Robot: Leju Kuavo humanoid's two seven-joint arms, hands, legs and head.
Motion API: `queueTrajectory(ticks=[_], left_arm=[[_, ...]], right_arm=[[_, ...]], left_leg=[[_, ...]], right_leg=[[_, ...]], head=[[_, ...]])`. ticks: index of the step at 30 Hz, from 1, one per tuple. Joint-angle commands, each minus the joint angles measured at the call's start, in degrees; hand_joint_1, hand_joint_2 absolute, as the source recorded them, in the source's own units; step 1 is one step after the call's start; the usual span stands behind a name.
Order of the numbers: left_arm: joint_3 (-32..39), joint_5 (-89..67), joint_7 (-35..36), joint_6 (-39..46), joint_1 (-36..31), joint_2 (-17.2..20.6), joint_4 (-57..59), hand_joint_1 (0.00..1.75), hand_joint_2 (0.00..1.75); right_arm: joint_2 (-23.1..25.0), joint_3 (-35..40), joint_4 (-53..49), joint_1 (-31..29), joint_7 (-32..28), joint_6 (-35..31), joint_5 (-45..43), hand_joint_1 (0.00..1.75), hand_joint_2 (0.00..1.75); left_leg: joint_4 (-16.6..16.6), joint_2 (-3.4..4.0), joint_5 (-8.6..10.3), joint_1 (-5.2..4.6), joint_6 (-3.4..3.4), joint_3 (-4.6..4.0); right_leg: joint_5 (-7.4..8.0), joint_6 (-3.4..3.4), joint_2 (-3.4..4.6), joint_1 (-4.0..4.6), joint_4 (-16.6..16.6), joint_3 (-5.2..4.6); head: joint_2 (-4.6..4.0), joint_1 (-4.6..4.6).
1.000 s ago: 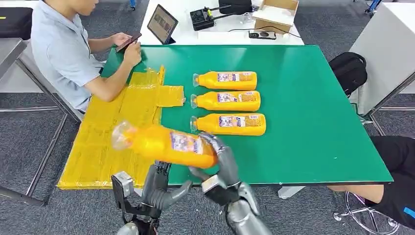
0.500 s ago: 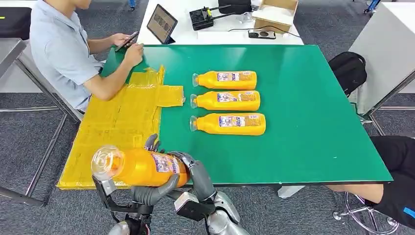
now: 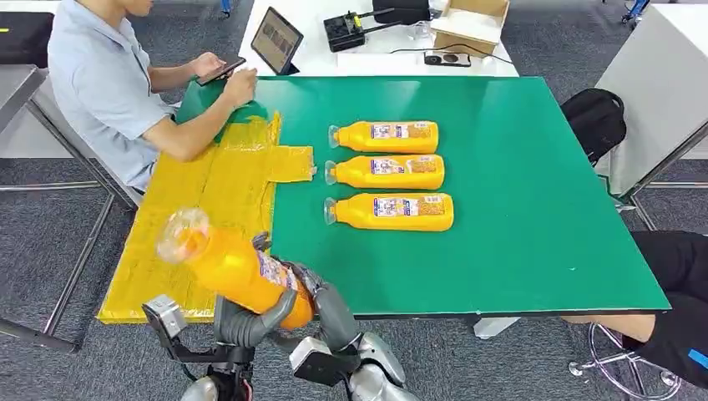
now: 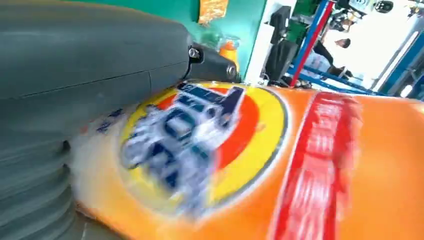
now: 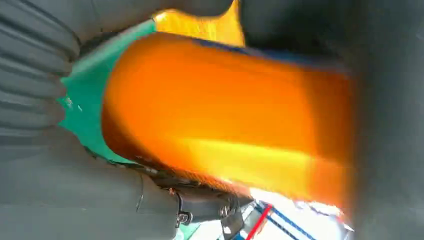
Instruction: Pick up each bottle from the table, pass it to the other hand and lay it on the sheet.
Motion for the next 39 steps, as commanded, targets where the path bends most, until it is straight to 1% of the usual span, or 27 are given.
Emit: queueTrajectory(ticks=[1, 2, 3, 4, 5, 6, 8, 9, 11, 16, 17, 18, 19, 21, 22, 23, 24, 25, 26, 28, 30, 32, 35, 37, 38, 39], left_arm=[[4.53, 7.79, 2.99, -8.51, -0.29, 1.53, -0.99, 1.75, 1.75], [5.14, 7.93, 3.08, -9.08, 0.11, 1.6, -1.23, 1.75, 1.75], [5.26, 7.94, 3.1, -9.21, 0.19, 1.58, -1.29, 1.75, 1.75], [5.29, 7.94, 3.11, -9.25, 0.21, 1.56, -1.31, 1.75, 1.75], [5.48, 7.82, 3.11, -9.54, 0.18, 1.34, -1.35, 1.75, 1.75], [5.7, 7.83, 3.11, -9.59, 0.22, 1.32, -1.41, 1.75, 1.75], [6.37, 7.85, 3.11, -9.72, 0.4, 1.29, -1.63, 1.75, 1.75], [6.83, 7.86, 3.11, -9.79, 0.4, 1.28, -1.68, 1.75, 1.75], [8.34, 8.12, 3.8, -9.96, 0.12, 1.15, -1.41, 1.75, 1.75], [9.12, 8.02, 4.2, -10.29, -0.02, 0.95, -1.16, 1.75, 1.75], [9.41, 7.04, 4.1, -9.78, -0.05, 0.9, -1.17, 1.75, 1.75], [10.13, 4.69, 3.71, -7.7, -0.23, 1.04, -1.14, 1.75, 1.75], [10.97, 2.52, 3.59, -5.62, -0.53, 1.28, -0.85, 1.75, 1.75], [12.75, -10.68, 1.63, 4.98, -1.79, 2.02, 0.37, 1.75, 1.75], [13.23, -10.51, 1.63, 4.94, -2.18, 2.08, 0.86, 1.75, 1.75], [13.55, -10.54, 1.62, 4.94, -2.42, 2.15, 1.2, 1.75, 1.75], [14.41, -25.49, 0.5, 17.11, -3.21, 2.21, 2.3, 1.75, 1.75], [15.12, -32.81, 1.47, 22.34, -3.87, 2.33, 3.36, 1.75, 1.75], [16.13, -41.98, 1.83, 28.62, -4.86, 2.93, 5.05, 1.75, 1.75], [17.41, -52.66, 3.57, 34.4, -6.81, 3.89, 8.64, 1.75, 1.75], [18.31, -57.27, 4.77, 35.61, -9.1, 5.14, 12.09, 1.75, 1.75], [18.51, -57.12, 4.7, 35.38, -9.79, 5.2, 13.03, 1.75, 1.75], [17.81, -63.06, 7.06, 36.09, -12.09, 6.64, 15.95, 1.75, 1.75], [17.69, -66.27, 9.25, 35.6, -15.45, 8.23, 19.6, 1.75, 1.75], [17.49, -68.17, 10.35, 35.23, -17.24, 9.07, 21.72, 1.75, 1.75], [17.0, -71.91, 11.84, 35.39, -19.88, 10.34, 24.93, 1.75, 1.75]], right_arm=[[-8.28, -2.49, -9.55, 8.76, -1.33, -0.61, -3.25, 0.0, 0.0], [-9.64, -3.21, -11.09, 9.41, -1.1, -0.39, -3.25, 0.0, 0.0], [-9.94, -3.45, -11.28, 9.46, -1.06, -0.11, -3.31, 0.0, 0.0], [-10.07, -3.55, -11.32, 9.45, -1.05, 0.02, -3.34, 0.0, 0.0], [-9.95, -4.42, -11.49, 9.66, -1.12, -0.26, -3.25, 0.0, 0.0], [-10.3, -5.14, -11.72, 9.88, -1.07, -0.72, -3.27, 0.0, 0.0], [-11.5, -7.06, -13.15, 10.9, -0.8, -1.96, -3.03, 0.0, 0.0], [-12.36, -7.86, -13.96, 11.52, -0.83, -2.34, -2.78, 0.0, 0.0], [-14.22, -9.59, -16.46, 13.59, -0.97, -2.72, -1.79, 0.0, 0.0], [-14.33, -10.37, -17.46, 14.46, -0.93, -2.09, -1.31, 0.0, 0.0], [-14.17, -10.78, -17.54, 14.58, -0.86, -2.3, -0.95, 0.0, 0.0], [-14.52, -11.55, -18.08, 15.08, -0.7, -2.81, -0.76, 0.0, 0.0], [-15.06, -12.44, -19.19, 15.98, -0.53, -3.54, -0.49, 0.0, 0.0], [-15.6, -15.6, -23.2, 18.89, -0.59, -4.42, 0.28, 0.0, 0.0], [-15.81, -15.85, -23.83, 19.38, -0.58, -4.22, 0.44, 0.0, 0.0], [-15.98, -16.06, -24.37, 19.74, -0.55, -3.95, 0.46, 0.0, 0.0], [-14.67, -18.88, -26.39, 20.96, -0.88, -3.87, 0.88, 0.0, 0.0], [-13.72, -20.8, -27.76, 21.72, -0.89, -3.55, 1.3, 0.0, 0.0], [-12.85, -22.39, -29.19, 22.3, -1.11, -2.62, 1.47, 0.0, 0.0], [-11.36, -24.21, -30.23, 22.22, -1.29, -0.43, 1.35, 0.0, 0.0], [-10.5, -24.32, -29.53, 21.28, -1.57, 0.9, 1.67, 0.0, 0.0], [-10.23, -24.27, -29.07, 21.05, -1.61, 0.78, 1.74, 0.0, 0.0], [-10.38, -23.23, -27.84, 20.18, -2.2, 1.76, 1.68, 0.0, 0.0], [-10.57, -22.45, -27.08, 19.36, -2.2, 2.36, 1.13, 0.0, 0.0], [-10.77, -22.17, -26.6, 18.83, -2.08, 2.59, 1.0, 0.0, 0.0], [-10.99, -21.81, -25.97, 18.08, -2.21, 2.9, 0.79, 0.0, 0.0]], left_leg=[[-0.13, -0.23, -0.08, -0.02, 0.13, 0.37], [-0.11, -0.15, -0.05, -0.03, 0.09, 0.21], [-0.12, -0.14, -0.1, -0.01, 0.12, 0.34], [-0.11, -0.14, -0.04, -0.04, 0.09, 0.18], [-0.11, -0.14, -0.08, -0.04, 0.11, 0.28], [-0.07, -0.07, -0.04, -0.04, 0.07, 0.12], [-0.07, -0.03, -0.12, -0.02, 0.12, 0.29], [-0.07, -0.09, -0.04, -0.05, 0.08, 0.13], [-0.1, -0.15, -0.06, -0.04, 0.12, 0.23], [-0.06, -0.05, -0.08, -0.04, 0.1, 0.16], [-0.07, -0.04, -0.12, -0.04, 0.12, 0.25], [-0.06, -0.01, -0.08, -0.05, 0.08, 0.14], [-0.06, -0.02, -0.1, -0.03, 0.08, 0.21], [-0.08, -0.15, -0.06, -0.04, 0.08, 0.18], [-0.1, -0.14, -0.09, -0.03, 0.09, 0.27], [-0.07, -0.18, -0.03, -0.06, 0.07, 0.11], [-0.09, -0.19, -0.07, -0.04, 0.09, 0.23], [-0.07, -0.16, -0.03, -0.06, 0.07, 0.12], [-0.08, -0.13, -0.07, -0.04, 0.09, 0.21], [-0.08, -0.11, -0.02, -0.07, 0.06, 0.11], [-0.14, -0.09, -0.03, -0.06, 0.08, 0.27], [-0.16, -0.06, -0.02, -0.03, 0.07, 0.29], [-0.09, -0.04, 0.0, -0.02, 0.04, 0.16], [-0.15, -0.07, -0.02, -0.02, 0.07, 0.33], [-0.1, -0.11, 0.02, -0.02, 0.06, 0.18], [-0.14, -0.15, 0.04, -0.01, 0.09, 0.26]], right_leg=[[-0.15, -0.19, -0.32, 0.04, -0.15, 0.49], [-0.09, -0.11, -0.21, 0.01, -0.11, 0.31], [-0.13, -0.16, -0.22, 0.04, -0.16, 0.44], [-0.07, -0.11, -0.19, 0.0, -0.12, 0.27], [-0.11, -0.15, -0.21, 0.01, -0.12, 0.37], [-0.06, -0.1, -0.12, -0.01, -0.06, 0.19], [-0.1, -0.2, -0.12, 0.04, -0.09, 0.37], [-0.06, -0.12, -0.14, -0.01, -0.05, 0.21], [-0.09, -0.16, -0.23, 0.01, -0.12, 0.35], [-0.07, -0.12, -0.11, 0.0, -0.07, 0.26], [-0.11, -0.17, -0.11, 0.02, -0.08, 0.35], [-0.06, -0.12, -0.05, 0.0, -0.06, 0.21], [-0.09, -0.15, -0.07, 0.02, -0.06, 0.28], [-0.1, -0.14, -0.21, 0.01, -0.07, 0.28], [-0.13, -0.19, -0.22, 0.02, -0.08, 0.37], [-0.08, -0.11, -0.23, -0.02, -0.04, 0.21], [-0.12, -0.18, -0.26, 0.02, -0.07, 0.33], [-0.08, -0.11, -0.21, -0.02, -0.03, 0.2], [-0.11, -0.17, -0.2, 0.02, -0.06, 0.3], [-0.06, -0.11, -0.15, -0.04, -0.02, 0.17], [-0.07, -0.21, -0.17, -0.01, -0.07, 0.33], [-0.04, -0.23, -0.14, 0.03, -0.1, 0.35], [-0.01, -0.13, -0.08, 0.02, -0.06, 0.21], [-0.05, -0.22, -0.15, 0.04, -0.11, 0.38], [-0.02, -0.14, -0.16, 0.01, -0.07, 0.24], [-0.03, -0.2, -0.22, 0.05, -0.11, 0.36]], head=[[0.0, -0.02], [0.0, 0.02], [0.0, 0.0], [0.0, 0.0], [0.0, 0.0], [0.0, 0.0], [0.0, 0.0], [0.0, 0.0], [0.0, 0.0], [0.0, 0.0], [0.0, 0.0], [0.0, 0.0], [0.0, 0.0], [0.0, 0.0], [0.0, 0.0], [0.0, -0.02], [0.0, 0.0], [0.0, 0.0], [0.0, -0.02], [0.0, 0.0], [0.0, -0.02], [0.0, 0.0], [0.0, 0.0], [0.0, 0.0], [0.0, 0.0], [0.0, 0.0]])
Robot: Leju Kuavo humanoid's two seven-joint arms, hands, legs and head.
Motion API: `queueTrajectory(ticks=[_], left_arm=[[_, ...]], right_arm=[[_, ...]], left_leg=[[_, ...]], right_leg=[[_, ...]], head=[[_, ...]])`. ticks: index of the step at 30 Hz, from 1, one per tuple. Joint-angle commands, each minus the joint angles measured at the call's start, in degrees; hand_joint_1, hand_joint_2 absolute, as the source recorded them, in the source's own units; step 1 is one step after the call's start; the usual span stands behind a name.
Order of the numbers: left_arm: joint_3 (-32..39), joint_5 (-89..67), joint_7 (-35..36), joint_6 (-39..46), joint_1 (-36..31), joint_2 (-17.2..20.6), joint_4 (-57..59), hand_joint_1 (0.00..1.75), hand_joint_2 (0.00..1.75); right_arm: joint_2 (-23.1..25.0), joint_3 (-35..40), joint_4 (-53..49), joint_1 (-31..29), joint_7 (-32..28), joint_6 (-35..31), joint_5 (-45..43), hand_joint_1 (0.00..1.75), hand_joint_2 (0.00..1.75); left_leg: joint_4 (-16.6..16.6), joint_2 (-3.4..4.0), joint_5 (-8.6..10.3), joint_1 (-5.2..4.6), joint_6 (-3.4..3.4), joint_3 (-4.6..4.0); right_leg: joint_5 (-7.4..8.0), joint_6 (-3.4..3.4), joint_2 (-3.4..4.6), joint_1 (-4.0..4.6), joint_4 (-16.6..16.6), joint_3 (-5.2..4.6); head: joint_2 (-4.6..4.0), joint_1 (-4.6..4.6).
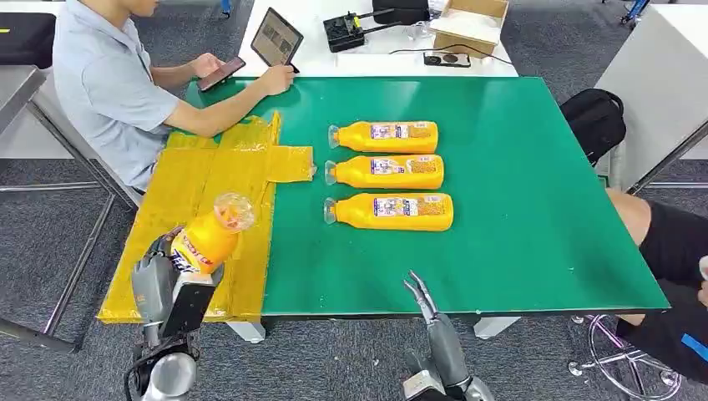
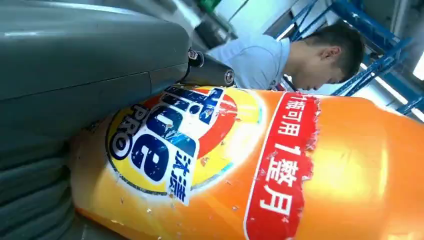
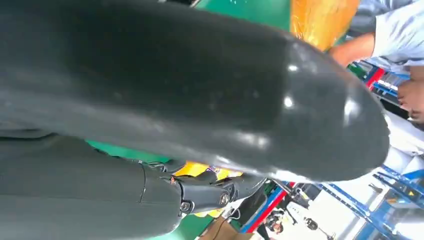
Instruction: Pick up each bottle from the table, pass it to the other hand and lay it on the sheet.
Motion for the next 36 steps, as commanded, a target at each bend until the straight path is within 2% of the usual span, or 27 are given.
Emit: queueTrajectory(ticks=[1, 5, 7, 11, 14, 18, 20, 23, 24, 25, 26, 28, 29, 30, 31, 34, 36], left_arm=[[-0.21, -13.0, 6.54, -1.06, -14.67, 7.54, 19.64, 1.75, 1.75], [-2.47, -21.45, 7.72, -1.28, -23.78, 11.26, 32.61, 1.75, 1.75], [-2.75, -23.08, 7.15, -0.47, -26.14, 11.87, 37.38, 1.75, 1.75], [-4.57, -28.3, 8.44, 0.55, -29.07, 12.97, 43.42, 1.75, 1.75], [-5.56, -29.68, 8.64, -2.62, -31.33, 13.48, 48.48, 1.75, 1.75], [-5.56, -29.68, 8.64, -2.62, -31.33, 13.48, 48.48, 1.75, 1.75], [-6.64, -30.23, 8.52, -8.63, -32.85, 14.13, 51.9, 1.75, 1.75], [-2.54, -23.24, 6.28, -16.15, -33.54, 13.23, 54.24, 1.75, 1.75], [-2.72, -23.02, 5.92, -17.02, -33.5, 13.52, 54.41, 1.68, 1.75], [-2.24, -21.7, 4.86, -17.76, -33.24, 13.9, 54.36, 1.52, 1.75], [-1.09, -19.28, 3.63, -18.96, -32.85, 13.86, 54.2, 1.19, 1.75], [-0.25, -15.73, 1.0, -23.17, -32.41, 14.02, 53.78, 0.1, 1.75], [0.47, -13.04, -0.35, -26.85, -32.42, 14.11, 53.67, 0.0, 1.75], [0.47, -13.04, -0.35, -26.85, -32.42, 14.11, 53.67, 0.0, 1.75], [1.09, -10.53, -2.22, -30.88, -32.56, 14.36, 53.58, 0.0, 1.75], [1.17, -8.03, -4.0, -35.7, -32.61, 15.07, 52.9, 0.0, 1.75], [0.01, -6.42, -4.46, -38.25, -32.32, 15.88, 51.49, 0.0, 1.75]], right_arm=[[0.48, -0.42, 2.7, -3.49, -1.97, 2.15, -1.07, 0.0, 0.0], [-0.52, 2.14, 3.45, -6.11, -1.97, 3.23, -2.52, 0.0, 0.0], [-1.25, 3.77, 3.43, -6.7, -1.97, 2.47, -3.73, 0.0, 0.0], [-1.63, 5.4, 3.46, -7.28, -1.97, 1.93, -4.84, 0.0, 0.0], [-1.61, 5.59, 3.33, -6.73, -1.97, 1.58, -5.03, 0.0, 0.0], [-1.61, 5.59, 3.33, -6.73, -1.97, 1.58, -5.03, 0.0, 0.0], [-1.55, 5.14, 3.38, -6.31, -1.97, 1.13, -5.79, 0.0, 0.0], [-1.35, 4.11, 2.94, -5.11, -1.97, 0.33, -6.53, 0.0, 0.0], [-1.4, 3.88, 2.69, -4.82, -1.97, 0.3, -6.91, 0.0, 0.0], [-1.53, 3.66, 2.56, -4.65, -1.97, 0.47, -7.43, 0.0, 0.0], [-1.51, 3.43, 2.6, -4.64, -1.97, 0.63, -7.92, 0.0, 0.0], [-1.63, 3.44, 3.19, -4.98, -1.97, 1.08, -8.47, 0.0, 0.0], [-1.77, 3.71, 3.64, -5.38, -1.97, 1.1, -8.81, 0.0, 0.0], [-1.77, 3.71, 3.64, -5.38, -1.97, 1.1, -8.81, 0.0, 0.0], [-1.92, 4.14, 4.15, -5.88, -1.97, 1.14, -9.12, 0.0, 0.0], [-2.11, 4.76, 4.81, -6.41, -1.97, 1.18, -10.36, 0.0, 0.0], [-2.67, 5.86, 5.25, -7.0, -1.97, 0.82, -11.15, 0.0, 0.0]], left_leg=[[-0.1, -0.05, 0.03, -0.01, 0.04, 0.15], [-0.1, -0.09, 0.07, 0.02, 0.04, 0.17], [-0.09, -0.03, 0.09, 0.01, 0.01, 0.16], [-0.12, 0.06, 0.08, 0.02, 0.01, 0.3], [-0.07, 0.0, 0.09, 0.02, 0.0, 0.21], [-0.08, 0.06, 0.04, 0.03, 0.03, 0.31], [-0.04, 0.06, 0.03, 0.04, 0.03, 0.25], [-0.04, -0.03, 0.1, 0.03, -0.01, 0.12], [-0.07, -0.03, 0.07, 0.03, 0.01, 0.23], [-0.02, 0.04, 0.09, 0.04, -0.02, 0.08], [-0.04, 0.1, 0.05, 0.03, 0.0, 0.19], [-0.13, 0.07, 0.07, 0.0, 0.02, 0.31], [-0.08, 0.11, 0.08, -0.01, -0.01, 0.21], [-0.1, 0.17, 0.05, 0.02, 0.02, 0.34], [-0.1, 0.11, 0.08, -0.01, 0.01, 0.29], [-0.15, 0.18, 0.06, 0.01, 0.04, 0.46], [-0.09, 0.0, 0.11, -0.01, -0.01, 0.4]], right_leg=[[-0.01, -0.13, -0.1, 0.02, -0.06, 0.15], [0.02, -0.2, -0.17, 0.06, -0.05, 0.2], [0.04, -0.14, -0.09, 0.05, -0.06, 0.18], [0.07, -0.25, -0.03, 0.06, -0.08, 0.29], [0.08, -0.25, -0.06, 0.05, -0.01, 0.19], [0.05, -0.32, -0.04, 0.08, -0.04, 0.31], [0.06, -0.31, -0.02, 0.08, -0.02, 0.22], [0.08, -0.24, -0.1, 0.05, 0.0, 0.13], [0.06, -0.3, -0.11, 0.07, -0.03, 0.25], [0.11, -0.23, -0.02, 0.07, 0.0, 0.07], [0.08, -0.28, 0.02, 0.07, -0.01, 0.15], [0.09, -0.3, -0.01, 0.05, -0.07, 0.3], [0.11, -0.23, 0.04, 0.02, -0.02, 0.19], [0.11, -0.3, 0.07, 0.07, -0.07, 0.31], [0.11, -0.26, 0.03, 0.03, -0.05, 0.27], [0.12, -0.32, 0.07, 0.06, -0.11, 0.44], [0.11, -0.22, -0.01, 0.02, -0.03, 0.45]], head=[[0.0, 0.0], [0.0, 0.0], [0.0, 0.0], [0.0, 0.0], [0.0, 0.02], [0.0, 0.0], [0.0, 0.0], [0.0, 0.04], [0.0, 0.0], [0.0, 0.0], [0.0, 0.0], [0.0, 0.0], [0.0, 0.02], [0.0, 0.0], [0.0, 0.0], [0.0, -0.02], [0.0, 0.02]])
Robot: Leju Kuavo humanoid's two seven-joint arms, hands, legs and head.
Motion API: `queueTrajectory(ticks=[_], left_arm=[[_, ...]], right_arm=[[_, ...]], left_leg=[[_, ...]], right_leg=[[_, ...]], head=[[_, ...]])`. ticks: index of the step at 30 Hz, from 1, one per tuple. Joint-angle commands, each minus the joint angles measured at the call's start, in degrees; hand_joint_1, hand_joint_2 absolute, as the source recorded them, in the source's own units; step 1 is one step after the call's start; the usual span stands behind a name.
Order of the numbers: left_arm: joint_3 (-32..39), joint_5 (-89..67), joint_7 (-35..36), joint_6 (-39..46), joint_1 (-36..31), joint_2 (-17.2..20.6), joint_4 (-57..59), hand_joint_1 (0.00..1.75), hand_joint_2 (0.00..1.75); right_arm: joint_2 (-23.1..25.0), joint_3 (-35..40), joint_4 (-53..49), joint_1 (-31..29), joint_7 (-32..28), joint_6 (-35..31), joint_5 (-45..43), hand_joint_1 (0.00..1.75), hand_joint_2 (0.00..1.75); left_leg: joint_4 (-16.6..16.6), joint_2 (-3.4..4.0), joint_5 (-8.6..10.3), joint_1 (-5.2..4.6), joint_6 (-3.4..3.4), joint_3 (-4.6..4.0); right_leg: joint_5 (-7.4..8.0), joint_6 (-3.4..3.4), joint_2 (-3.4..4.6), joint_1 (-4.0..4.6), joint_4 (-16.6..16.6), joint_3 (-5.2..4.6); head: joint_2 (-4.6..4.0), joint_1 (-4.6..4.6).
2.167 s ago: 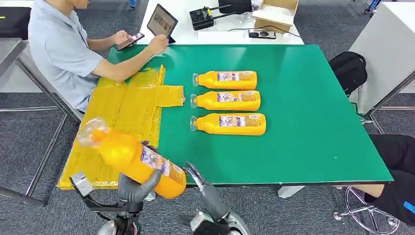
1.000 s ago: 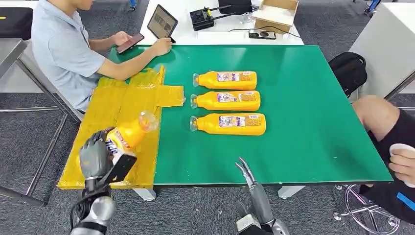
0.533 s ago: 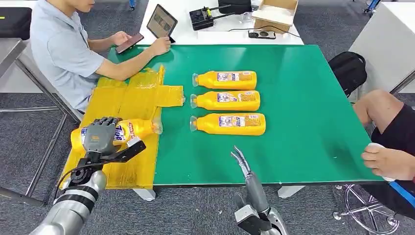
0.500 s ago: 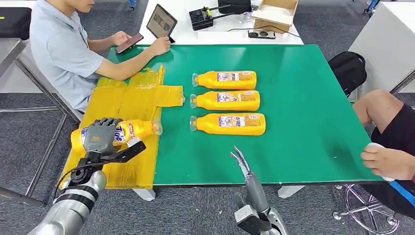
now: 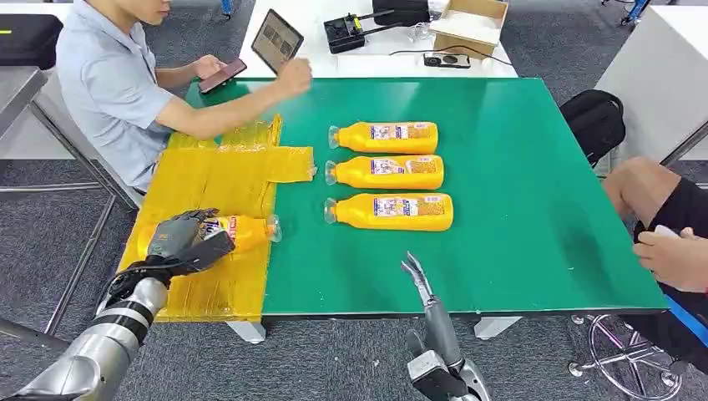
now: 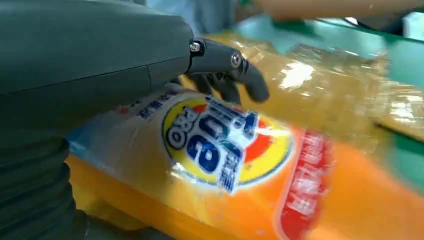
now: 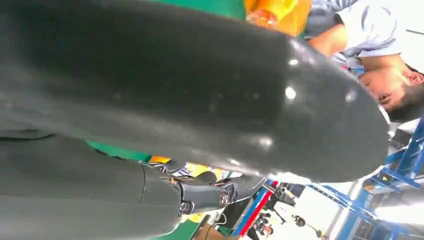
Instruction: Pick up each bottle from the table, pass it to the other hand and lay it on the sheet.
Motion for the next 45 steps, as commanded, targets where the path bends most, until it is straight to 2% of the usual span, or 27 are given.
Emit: queueTrajectory(ticks=[1, 18, 23, 24, 26, 28, 30, 35, 38, 40, 42, 45], left_arm=[[0.06, 5.98, -3.37, -11.41, -0.42, 2.6, 2.83, 0.0, 1.75], [-0.67, 8.98, -5.64, -12.17, 0.14, 2.66, 0.88, 0.0, 1.75], [-1.74, 19.38, -9.53, -8.86, 3.85, -0.65, -10.27, 0.0, 1.75], [-0.68, 21.65, -10.18, -4.44, 4.0, -3.55, -13.54, 0.0, 1.75], [1.45, 25.99, -9.33, 0.55, 5.21, -8.1, -20.16, 0.0, 1.75], [2.57, 29.98, -10.63, 6.67, 7.98, -11.07, -27.79, 0.0, 1.75], [4.56, 39.4, -10.03, 6.71, 12.08, -13.72, -36.11, 0.0, 1.75], [3.15, 46.34, -12.56, 4.54, 24.26, -13.53, -49.89, 0.0, 1.75], [2.21, 46.09, -13.55, 4.5, 26.87, -13.62, -52.21, 0.0, 1.75], [0.29, 46.22, -13.55, 4.62, 28.92, -13.19, -55.29, 0.0, 1.75], [-1.24, 47.7, -13.55, 4.38, 30.74, -13.02, -57.85, 0.0, 1.75], [-3.16, 48.65, -13.55, 6.17, 32.73, -12.52, -60.44, 0.0, 1.75]], right_arm=[[-2.07, 2.44, 4.75, -3.15, -1.93, -0.89, -2.16, 0.0, 0.0], [-2.48, 3.21, 4.64, -3.89, -1.93, -1.41, -3.09, 0.0, 0.0], [-6.05, 9.02, 1.92, -5.93, -1.93, -13.53, 1.41, 0.0, 0.0], [-7.1, 10.85, 2.69, -7.63, -1.93, -18.22, 5.73, 0.0, 1.75], [-6.12, 9.29, 4.14, -9.49, -1.93, -18.47, 8.93, 0.0, 1.75], [-3.89, 5.61, 4.84, -10.4, -1.93, -19.16, 14.35, 0.0, 1.75], [-1.88, 1.58, 4.38, -10.3, -1.23, -18.39, 18.43, 0.0, 1.75], [-3.38, -2.68, 4.23, -7.86, 6.29, -18.48, 28.76, 0.0, 1.75], [-3.86, -4.25, 3.94, -7.11, 6.57, -18.16, 28.82, 0.0, 1.75], [-4.37, -5.39, 3.56, -6.77, 7.4, -19.24, 30.94, 0.0, 1.75], [-4.6, -6.36, 3.69, -7.03, 8.87, -19.36, 32.25, 0.0, 1.75], [-6.06, -7.22, 8.44, -9.88, 18.8, -16.08, 41.03, 0.0, 1.75]], left_leg=[[-0.11, 0.18, -0.03, -0.02, 0.09, 0.3], [-0.09, 0.09, 0.04, -0.01, 0.04, 0.5], [-0.04, -0.01, 0.05, -0.03, 0.06, 0.41], [-0.03, 0.02, 0.05, -0.01, 0.11, 0.37], [0.02, -0.16, 0.07, -0.02, 0.13, 0.25], [0.06, -0.24, 0.13, -0.01, 0.13, 0.09], [0.06, -0.23, 0.14, -0.02, 0.28, 0.01], [-0.13, 0.19, -0.04, -0.11, 0.22, 0.29], [-0.13, 0.31, -0.18, -0.1, 0.2, 0.38], [-0.03, 0.12, -0.05, -0.09, 0.17, 0.04], [-0.01, 0.13, -0.14, -0.07, 0.22, 0.12], [0.0, 0.18, -0.04, -0.08, 0.13, -0.16]], right_leg=[[0.04, -0.16, 0.13, 0.02, -0.11, 0.21], [0.03, -0.13, 0.04, 0.03, -0.07, 0.45], [0.01, -0.09, -0.06, 0.0, -0.03, 0.38], [0.02, -0.14, -0.07, 0.03, -0.06, 0.34], [0.0, -0.11, -0.24, 0.02, -0.04, 0.28], [0.03, -0.04, -0.29, 0.02, -0.01, 0.12], [0.03, -0.07, -0.33, 0.03, -0.06, 0.1], [0.02, -0.06, 0.09, -0.03, -0.18, 0.25], [-0.02, -0.08, 0.22, -0.02, -0.19, 0.27], [0.0, -0.02, 0.04, -0.02, -0.09, -0.06], [-0.09, -0.09, 0.03, 0.01, -0.11, 0.05], [0.03, 0.01, 0.1, -0.02, -0.07, -0.26]], head=[[0.0, -0.04], [0.0, -0.04], [0.0, -0.04], [0.0, -0.04], [0.0, -0.02], [0.0, -0.02], [0.0, 0.0], [0.0, 0.0], [0.0, -0.04], [0.0, -0.04], [0.0, -0.02], [0.0, -0.04]])
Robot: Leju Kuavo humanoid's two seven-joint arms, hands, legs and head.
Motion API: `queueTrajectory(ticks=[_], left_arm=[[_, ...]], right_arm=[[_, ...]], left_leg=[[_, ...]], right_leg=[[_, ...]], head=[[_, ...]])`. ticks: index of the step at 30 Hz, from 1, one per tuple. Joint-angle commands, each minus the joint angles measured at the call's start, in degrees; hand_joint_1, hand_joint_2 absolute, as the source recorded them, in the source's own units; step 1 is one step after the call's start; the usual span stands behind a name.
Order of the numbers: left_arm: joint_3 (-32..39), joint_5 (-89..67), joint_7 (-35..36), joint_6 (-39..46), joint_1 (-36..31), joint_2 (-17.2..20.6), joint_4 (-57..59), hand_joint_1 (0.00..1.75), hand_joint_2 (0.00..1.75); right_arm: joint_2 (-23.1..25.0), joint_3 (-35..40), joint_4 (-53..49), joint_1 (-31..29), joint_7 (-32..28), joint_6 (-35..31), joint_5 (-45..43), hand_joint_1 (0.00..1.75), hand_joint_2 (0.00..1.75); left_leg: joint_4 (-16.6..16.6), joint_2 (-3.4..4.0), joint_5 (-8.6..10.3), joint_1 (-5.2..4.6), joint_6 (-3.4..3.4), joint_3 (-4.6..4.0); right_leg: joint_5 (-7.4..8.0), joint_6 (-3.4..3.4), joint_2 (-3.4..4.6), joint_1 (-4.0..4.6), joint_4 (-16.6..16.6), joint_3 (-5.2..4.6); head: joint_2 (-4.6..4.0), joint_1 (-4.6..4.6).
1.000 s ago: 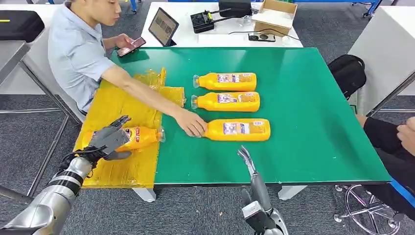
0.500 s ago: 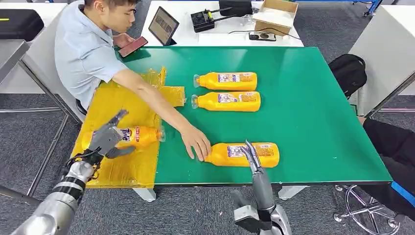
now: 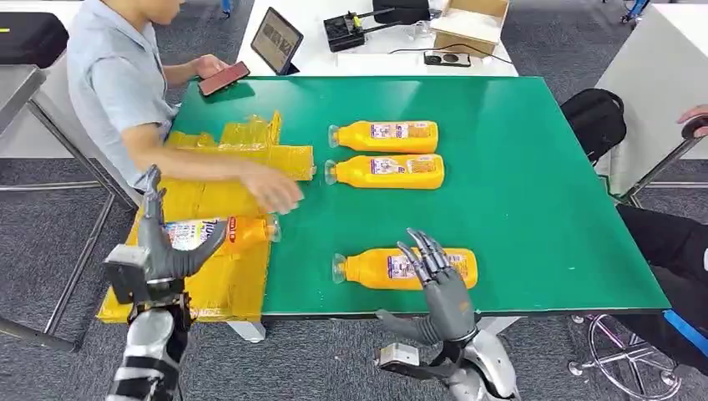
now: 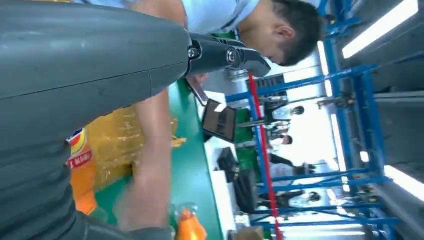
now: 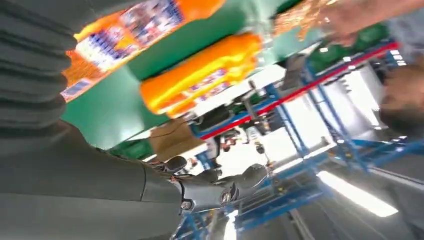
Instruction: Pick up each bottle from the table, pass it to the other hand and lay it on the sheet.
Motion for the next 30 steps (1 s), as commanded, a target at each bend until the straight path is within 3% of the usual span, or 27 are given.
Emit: queueTrajectory(ticks=[1, 5, 7, 30], left_arm=[[-5.22, 2.3, 0.02, 1.61, 8.03, 0.29, -12.72, 0.0, 1.75], [-6.54, 1.2, 0.02, 2.85, 10.14, 0.93, -14.54, 0.0, 1.75], [-7.28, -1.03, 0.02, 8.92, 9.74, 0.88, -14.38, 0.0, 1.75], [-6.25, -2.55, 0.02, 4.96, 7.19, -0.55, -7.05, 0.0, 1.75]], right_arm=[[-3.02, -5.31, 9.22, -4.61, 13.92, 4.27, 12.06, 0.0, 1.75], [-4.1, -7.66, 16.42, -8.16, 17.85, 7.31, 12.42, 0.0, 1.75], [-4.5, -8.02, 18.83, -9.17, 19.31, 9.34, 13.25, 0.0, 1.75], [-3.27, -5.76, 28.39, -15.17, 22.48, 12.78, 15.12, 0.0, 1.75]], left_leg=[[-0.02, 0.07, -0.09, -0.01, 0.12, 0.21], [-0.06, 0.11, -0.03, -0.01, 0.08, 0.16], [-0.09, 0.06, -0.03, -0.02, 0.11, 0.22], [-0.07, 0.02, 0.06, 0.02, 0.11, 0.22]], right_leg=[[-0.05, -0.14, -0.01, 0.04, -0.07, 0.22], [0.02, -0.1, 0.06, 0.02, -0.11, 0.18], [0.0, -0.14, 0.0, 0.02, -0.13, 0.26], [0.06, -0.12, -0.03, 0.05, -0.1, 0.26]], head=[[0.0, 0.0], [0.0, 0.0], [0.0, 0.0], [0.0, 0.0]])
